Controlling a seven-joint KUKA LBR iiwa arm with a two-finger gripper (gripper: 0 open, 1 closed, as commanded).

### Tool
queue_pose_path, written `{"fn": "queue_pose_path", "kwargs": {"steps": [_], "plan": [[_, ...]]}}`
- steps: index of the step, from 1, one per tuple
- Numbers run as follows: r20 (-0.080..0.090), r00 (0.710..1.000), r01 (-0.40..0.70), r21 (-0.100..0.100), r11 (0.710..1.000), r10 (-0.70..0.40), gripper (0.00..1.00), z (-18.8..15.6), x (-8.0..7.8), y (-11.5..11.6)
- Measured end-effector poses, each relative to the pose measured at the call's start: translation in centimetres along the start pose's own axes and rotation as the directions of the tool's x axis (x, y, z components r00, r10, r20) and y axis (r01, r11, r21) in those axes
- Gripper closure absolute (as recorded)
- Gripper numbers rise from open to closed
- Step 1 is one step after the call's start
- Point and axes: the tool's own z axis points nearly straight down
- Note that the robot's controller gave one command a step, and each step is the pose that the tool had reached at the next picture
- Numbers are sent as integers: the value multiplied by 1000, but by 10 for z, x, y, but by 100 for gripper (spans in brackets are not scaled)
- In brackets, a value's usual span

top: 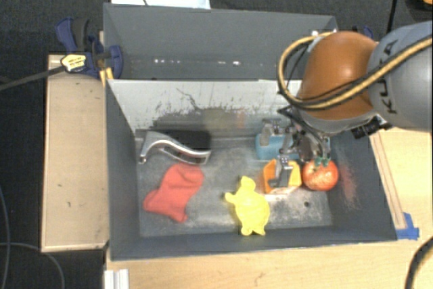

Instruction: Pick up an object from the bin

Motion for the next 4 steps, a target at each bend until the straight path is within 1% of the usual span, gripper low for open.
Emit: {"fn": "queue_pose_path", "kwargs": {"steps": [1, 2, 3, 4], "plan": [[8, 1000, 0, 0, 1000, 0, 0, -5, -1, 0], [8, 1000, 0, 0, 1000, 0, 0, -5, -1, 0], [5, 1000, 2, 1, 1000, -2, 0, -28, -19, 21], [22, 998, 57, -1, 998, -57, 0, -9, -23, 10]]}}
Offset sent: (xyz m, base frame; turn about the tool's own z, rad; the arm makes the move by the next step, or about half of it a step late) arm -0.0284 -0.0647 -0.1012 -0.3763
